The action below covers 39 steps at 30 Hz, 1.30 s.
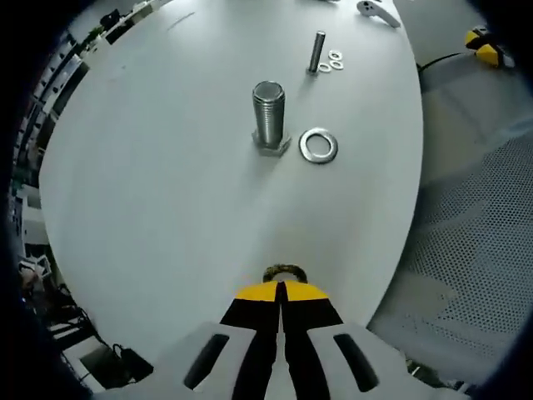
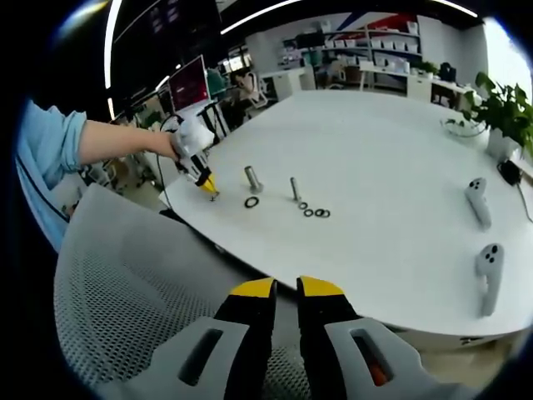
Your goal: Place the washer onto the threaded stud by aligning its center hole with the stud, sliding it down to the base, and recovering from edge contact or off-axis alignment until the washer reaches the visible bottom stop.
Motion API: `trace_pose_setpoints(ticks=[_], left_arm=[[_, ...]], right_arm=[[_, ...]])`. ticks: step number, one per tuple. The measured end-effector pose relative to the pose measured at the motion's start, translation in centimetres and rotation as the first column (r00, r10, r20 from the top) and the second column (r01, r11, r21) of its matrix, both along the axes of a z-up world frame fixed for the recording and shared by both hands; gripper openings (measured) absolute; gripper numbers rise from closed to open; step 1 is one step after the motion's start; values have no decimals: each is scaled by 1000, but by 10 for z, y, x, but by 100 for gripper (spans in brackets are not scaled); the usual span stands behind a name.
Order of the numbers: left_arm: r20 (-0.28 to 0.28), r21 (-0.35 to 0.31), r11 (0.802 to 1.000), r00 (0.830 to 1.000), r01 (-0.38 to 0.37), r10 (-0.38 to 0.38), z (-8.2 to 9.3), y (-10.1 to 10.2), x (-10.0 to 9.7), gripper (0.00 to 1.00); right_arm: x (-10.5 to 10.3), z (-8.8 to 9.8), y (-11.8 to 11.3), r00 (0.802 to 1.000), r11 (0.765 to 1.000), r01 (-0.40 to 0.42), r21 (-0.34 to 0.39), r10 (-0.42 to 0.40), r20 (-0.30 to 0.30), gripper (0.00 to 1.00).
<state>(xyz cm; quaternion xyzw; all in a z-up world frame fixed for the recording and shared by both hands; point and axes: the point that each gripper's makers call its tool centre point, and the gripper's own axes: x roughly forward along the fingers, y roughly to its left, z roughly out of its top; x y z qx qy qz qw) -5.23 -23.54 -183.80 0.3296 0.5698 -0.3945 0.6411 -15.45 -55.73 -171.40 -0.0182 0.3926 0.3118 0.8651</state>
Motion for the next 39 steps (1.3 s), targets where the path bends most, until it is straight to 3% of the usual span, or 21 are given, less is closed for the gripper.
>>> trace_pose_setpoints(ticks=[10,18,26,39], left_arm=[[-26,19,1000,1000,14,-14,-11,0,-6,0],[-16,22,1000,1000,16,-16,-10,-2,-3,0],[1,-5,1000,1000,23,-23,-9,-25,4,0],[16,-22,992,993,120,-120,-15,-69,20,0]], right_arm=[[0,0,0,1000,1000,3,2,-3,3,13],[0,0,0,1000,1000,2,2,-2,3,13],[0,1,0,1000,1000,3,3,-3,4,13],[0,1,0,1000,1000,4,4,-4,5,13]])
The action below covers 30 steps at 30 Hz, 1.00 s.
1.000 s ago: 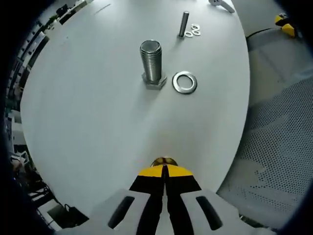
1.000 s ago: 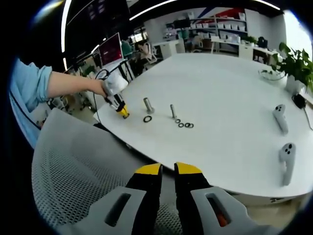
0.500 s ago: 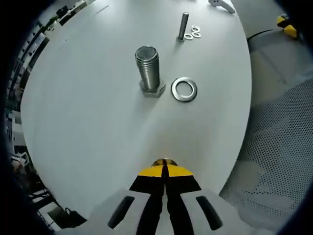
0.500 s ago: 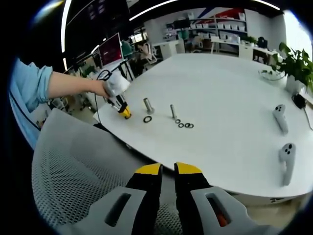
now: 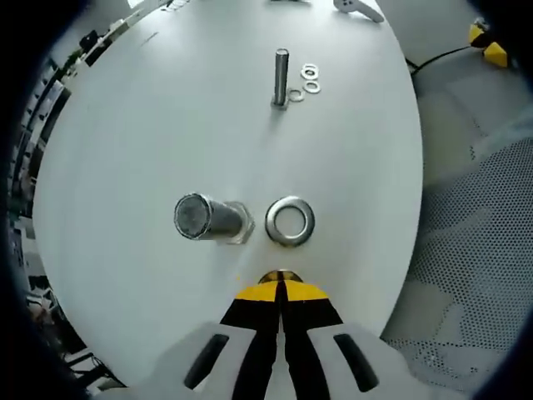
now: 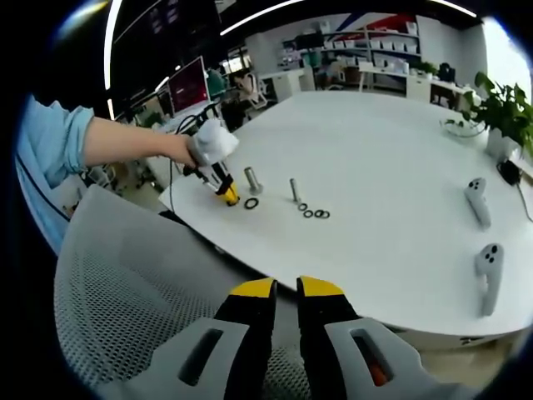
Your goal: Place the washer onto the threaded stud by aligning its center hole with the stud, sliding it down to the base, and recovering from edge contact or off-axis alignment until the washer reaches the visible bottom stop.
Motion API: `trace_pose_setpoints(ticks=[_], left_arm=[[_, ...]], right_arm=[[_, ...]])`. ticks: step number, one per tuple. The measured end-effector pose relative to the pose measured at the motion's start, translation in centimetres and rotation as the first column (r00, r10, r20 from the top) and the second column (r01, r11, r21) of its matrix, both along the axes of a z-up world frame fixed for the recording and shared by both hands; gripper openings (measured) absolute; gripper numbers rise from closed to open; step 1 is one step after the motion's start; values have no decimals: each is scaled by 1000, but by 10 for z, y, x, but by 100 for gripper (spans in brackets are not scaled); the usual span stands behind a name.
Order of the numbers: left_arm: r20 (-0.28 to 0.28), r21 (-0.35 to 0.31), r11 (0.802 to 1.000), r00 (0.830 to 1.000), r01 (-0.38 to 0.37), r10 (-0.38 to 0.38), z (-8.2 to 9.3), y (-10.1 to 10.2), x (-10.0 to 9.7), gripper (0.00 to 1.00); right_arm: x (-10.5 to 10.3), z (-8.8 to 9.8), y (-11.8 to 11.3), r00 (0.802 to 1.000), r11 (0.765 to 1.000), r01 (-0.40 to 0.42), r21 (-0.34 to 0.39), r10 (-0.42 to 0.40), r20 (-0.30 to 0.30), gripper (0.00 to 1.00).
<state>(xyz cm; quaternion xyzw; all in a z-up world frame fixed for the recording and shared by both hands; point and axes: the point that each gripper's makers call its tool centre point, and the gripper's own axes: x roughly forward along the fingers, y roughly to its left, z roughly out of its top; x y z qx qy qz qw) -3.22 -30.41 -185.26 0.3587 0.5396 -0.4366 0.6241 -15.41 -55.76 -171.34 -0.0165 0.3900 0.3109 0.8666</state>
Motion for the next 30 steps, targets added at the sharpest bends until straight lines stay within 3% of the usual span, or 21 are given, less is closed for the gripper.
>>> trace_pose_setpoints(ticks=[3,7,13,15,18,21,25,30], left_arm=[[3,9,1000,1000,8,-8,0,-6,2,0],[3,60,995,997,77,-78,-1,-7,0,0],[9,46,996,997,75,-76,0,-5,-1,0],[60,39,988,987,146,-148,3,-6,2,7],[38,35,994,994,105,-106,11,0,-3,8],[50,30,995,994,96,-97,14,5,-1,15],[60,4,998,996,62,-62,10,3,1,29],[29,3,998,997,65,-66,2,0,-7,32]], right_arm=[[0,0,0,1000,1000,0,0,0,0,13],[0,0,0,1000,1000,-3,-1,3,1,13],[0,0,1,1000,1000,-12,-3,12,4,12],[0,0,1,1000,1000,-13,-3,13,2,12],[0,-1,1,1000,1000,-13,-3,13,1,12],[0,0,1,1000,1000,-13,-1,13,3,12],[0,0,2,1000,1000,-14,-1,14,3,12],[0,0,2,1000,1000,-15,-1,15,3,12]])
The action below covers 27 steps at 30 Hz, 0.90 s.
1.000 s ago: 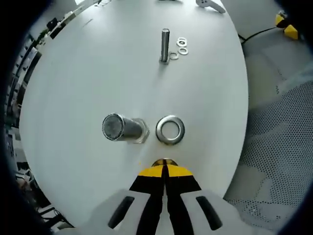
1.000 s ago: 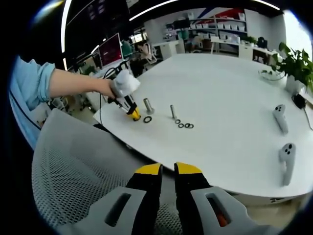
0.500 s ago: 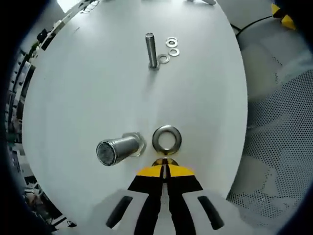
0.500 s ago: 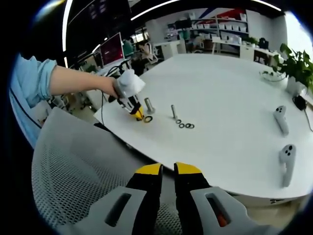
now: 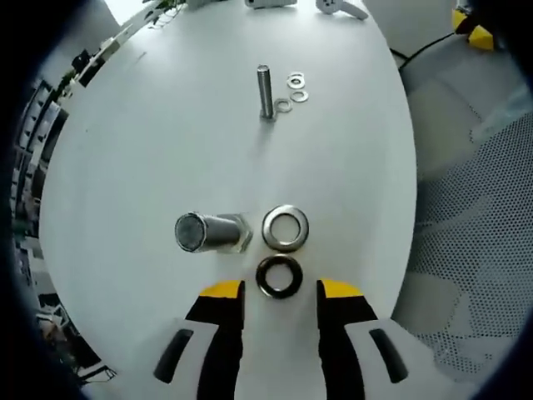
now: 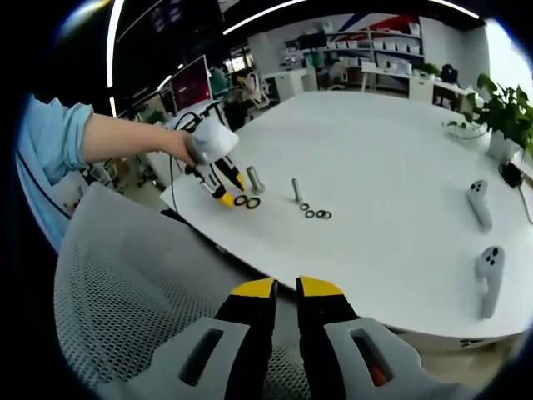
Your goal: Place the washer onto the threaded stud by aligning its center hole with the stud, sliding it down to the base, and recovering from edge contact or off-axis alignment until the washer reaches the visible bottom stop.
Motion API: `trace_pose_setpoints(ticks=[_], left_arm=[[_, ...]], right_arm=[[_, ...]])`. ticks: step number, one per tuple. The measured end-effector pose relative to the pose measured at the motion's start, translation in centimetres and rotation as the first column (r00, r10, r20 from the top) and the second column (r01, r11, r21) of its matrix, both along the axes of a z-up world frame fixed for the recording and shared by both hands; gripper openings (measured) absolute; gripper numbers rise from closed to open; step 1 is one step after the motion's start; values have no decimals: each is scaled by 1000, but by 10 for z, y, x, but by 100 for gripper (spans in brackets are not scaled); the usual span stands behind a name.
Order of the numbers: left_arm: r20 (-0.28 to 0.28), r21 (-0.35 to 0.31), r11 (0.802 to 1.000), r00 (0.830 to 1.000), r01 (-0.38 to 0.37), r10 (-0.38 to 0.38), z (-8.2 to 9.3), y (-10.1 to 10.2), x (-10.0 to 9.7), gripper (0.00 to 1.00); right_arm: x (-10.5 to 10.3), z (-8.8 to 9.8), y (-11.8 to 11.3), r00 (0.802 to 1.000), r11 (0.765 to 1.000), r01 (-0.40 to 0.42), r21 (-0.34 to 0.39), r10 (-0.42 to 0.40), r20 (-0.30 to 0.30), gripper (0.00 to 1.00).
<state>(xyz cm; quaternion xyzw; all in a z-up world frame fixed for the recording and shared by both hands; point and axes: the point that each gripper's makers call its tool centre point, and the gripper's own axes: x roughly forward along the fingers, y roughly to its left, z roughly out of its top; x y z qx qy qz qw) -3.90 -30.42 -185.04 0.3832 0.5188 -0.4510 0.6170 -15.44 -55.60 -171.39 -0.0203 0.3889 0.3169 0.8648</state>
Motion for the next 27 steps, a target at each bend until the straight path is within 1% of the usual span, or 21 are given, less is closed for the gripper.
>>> trace_pose_setpoints(ticks=[2,4,8,10,12,15,17,18,19,21,27], left_arm=[[-13,-5,1000,1000,4,-4,-3,-1,-3,34],[5,-9,1000,1000,5,-5,-2,-4,-1,34],[-1,-7,1000,1000,12,-12,-2,-3,-1,34],[3,-16,1000,1000,14,-14,-1,-2,2,32],[8,-27,1000,1000,-9,9,-1,-2,5,28],[10,-26,1000,1000,-2,2,-2,-2,5,27],[8,-21,1000,1000,21,-21,-2,-3,4,25],[10,-16,999,999,37,-37,-2,-4,3,22],[12,-14,999,999,35,-35,-2,-5,4,21],[10,-3,999,999,38,-38,-4,-6,4,21],[14,0,999,999,46,-46,-2,-6,1,20]], right_arm=[[0,0,0,1000,1000,0,2,0,3,12],[0,1,0,1000,1000,2,4,-2,3,12],[0,1,0,1000,1000,1,4,-1,4,12],[0,1,0,1000,1000,1,4,-1,4,12],[0,1,0,1000,1000,1,5,-1,5,12],[1,1,0,1000,1000,4,6,-4,5,12],[1,1,0,1000,1000,5,6,-5,4,12],[0,1,0,1000,1000,4,4,-4,3,12],[0,1,0,1000,1000,3,4,-3,2,12],[0,1,0,1000,1000,2,4,-2,2,12],[1,1,0,1000,1000,8,8,-8,6,12]])
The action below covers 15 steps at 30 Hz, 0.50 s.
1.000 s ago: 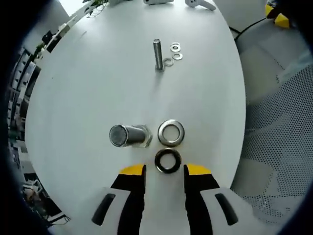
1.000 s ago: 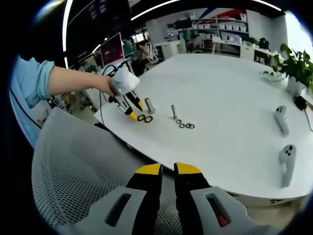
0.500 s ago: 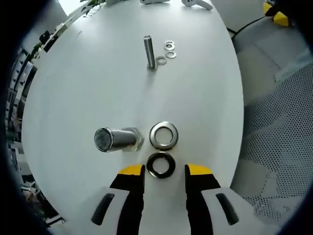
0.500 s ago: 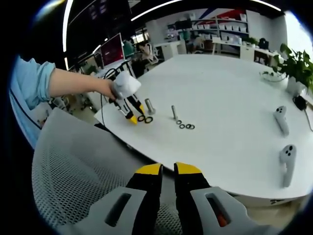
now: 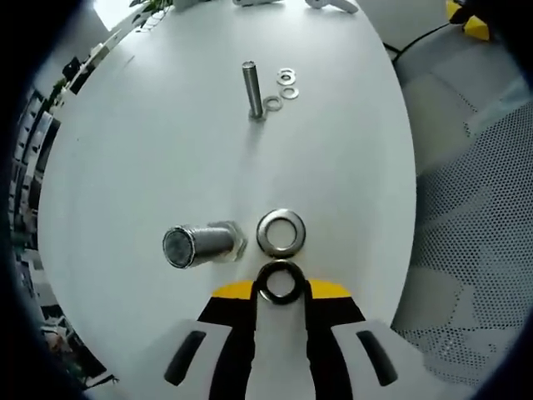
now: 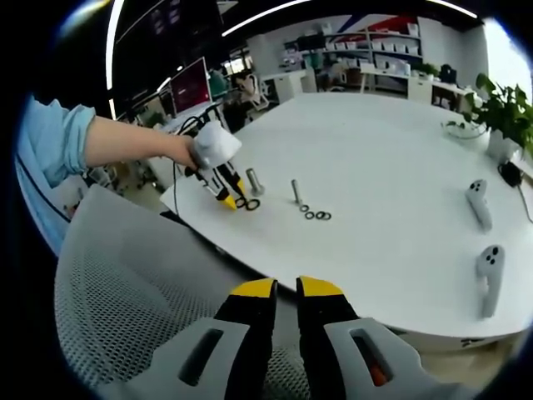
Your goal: Place the washer onto the threaded stud by aligning its center hole with the stud, sliding it down to the base, and recovering from edge contact or off-axis alignment until the washer reaches the visible bottom stop.
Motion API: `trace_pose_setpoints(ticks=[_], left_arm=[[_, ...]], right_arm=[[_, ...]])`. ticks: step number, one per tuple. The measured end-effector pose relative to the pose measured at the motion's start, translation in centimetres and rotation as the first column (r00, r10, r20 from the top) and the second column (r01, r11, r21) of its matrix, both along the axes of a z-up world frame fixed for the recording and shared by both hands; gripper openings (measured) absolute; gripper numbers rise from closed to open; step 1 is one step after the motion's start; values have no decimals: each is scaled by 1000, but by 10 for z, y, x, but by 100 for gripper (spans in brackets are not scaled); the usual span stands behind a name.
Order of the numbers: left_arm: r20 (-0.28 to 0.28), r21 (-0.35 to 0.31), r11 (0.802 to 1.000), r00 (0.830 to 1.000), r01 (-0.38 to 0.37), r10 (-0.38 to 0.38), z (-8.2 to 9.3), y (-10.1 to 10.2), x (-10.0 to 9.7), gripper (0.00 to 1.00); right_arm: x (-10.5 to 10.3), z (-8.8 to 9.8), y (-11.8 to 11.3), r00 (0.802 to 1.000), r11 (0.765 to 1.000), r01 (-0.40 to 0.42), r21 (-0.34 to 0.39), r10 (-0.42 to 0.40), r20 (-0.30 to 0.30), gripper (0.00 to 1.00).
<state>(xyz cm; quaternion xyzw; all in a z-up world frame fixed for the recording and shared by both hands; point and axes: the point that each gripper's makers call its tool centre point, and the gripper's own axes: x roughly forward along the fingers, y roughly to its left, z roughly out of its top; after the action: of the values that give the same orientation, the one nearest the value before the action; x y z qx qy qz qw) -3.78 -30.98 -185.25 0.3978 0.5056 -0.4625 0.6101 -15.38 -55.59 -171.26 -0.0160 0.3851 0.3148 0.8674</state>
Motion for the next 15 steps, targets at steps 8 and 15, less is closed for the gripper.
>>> trace_pose_setpoints(ticks=[8,15], left_arm=[[4,-12,1000,1000,-25,25,0,1,0,20],[-2,-7,999,999,-34,34,0,4,-1,19]], right_arm=[[0,0,0,1000,1000,-4,-1,4,-2,12],[0,0,0,1000,1000,-4,-2,4,-3,12]])
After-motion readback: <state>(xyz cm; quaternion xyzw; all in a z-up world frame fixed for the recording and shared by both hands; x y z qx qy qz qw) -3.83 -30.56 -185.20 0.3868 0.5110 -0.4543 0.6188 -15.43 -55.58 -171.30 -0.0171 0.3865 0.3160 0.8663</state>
